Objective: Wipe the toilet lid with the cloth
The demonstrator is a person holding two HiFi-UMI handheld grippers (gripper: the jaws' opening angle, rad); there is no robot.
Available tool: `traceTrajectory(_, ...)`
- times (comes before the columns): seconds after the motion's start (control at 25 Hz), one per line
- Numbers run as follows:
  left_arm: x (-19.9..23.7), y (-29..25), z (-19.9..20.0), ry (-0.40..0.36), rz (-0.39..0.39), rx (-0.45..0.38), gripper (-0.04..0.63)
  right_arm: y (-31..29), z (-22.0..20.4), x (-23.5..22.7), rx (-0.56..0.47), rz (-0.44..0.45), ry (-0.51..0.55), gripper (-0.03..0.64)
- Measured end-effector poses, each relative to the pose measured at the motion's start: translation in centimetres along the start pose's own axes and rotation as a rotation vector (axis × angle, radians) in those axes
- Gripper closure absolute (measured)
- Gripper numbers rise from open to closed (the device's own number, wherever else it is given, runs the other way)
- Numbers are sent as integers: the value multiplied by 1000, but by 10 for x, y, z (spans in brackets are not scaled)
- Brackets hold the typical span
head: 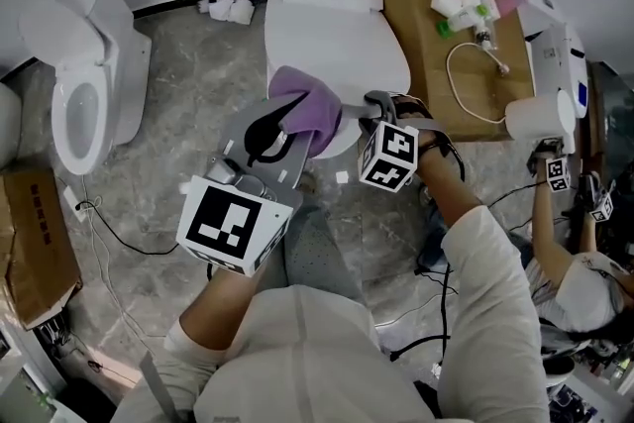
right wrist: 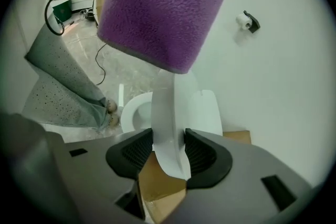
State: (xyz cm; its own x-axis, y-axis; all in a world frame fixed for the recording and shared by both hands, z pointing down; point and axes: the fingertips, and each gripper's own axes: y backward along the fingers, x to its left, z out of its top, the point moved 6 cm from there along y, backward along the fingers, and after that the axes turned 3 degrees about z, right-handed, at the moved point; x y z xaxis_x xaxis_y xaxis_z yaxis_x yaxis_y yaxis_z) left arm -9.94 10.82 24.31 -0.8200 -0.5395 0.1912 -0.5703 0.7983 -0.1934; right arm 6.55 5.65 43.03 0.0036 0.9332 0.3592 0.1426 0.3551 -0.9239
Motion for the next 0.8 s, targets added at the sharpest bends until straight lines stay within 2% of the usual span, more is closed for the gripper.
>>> traceTrajectory(0.16, -5, -7, -18, 17, -2, 30, 578, -21, -4, 33, -12, 89, -4, 416)
traceTrajectory(0.36, -10, -14, -45, 36, -9, 71, 578, -52, -10, 70, -42, 190, -69, 446)
traceTrajectory(0.6, -5, -22, -77, 55, 0, 126, 578, -98, -16, 112, 14, 292, -9, 448)
traceTrajectory(0.68, -4, -26, -88, 53, 4, 142, 578, -112, -17, 123, 11, 330, -41, 448)
traceTrajectory(0.8, -1, -36, -102, 64, 10, 147, 578, -130, -20, 131, -12, 377, -144, 448)
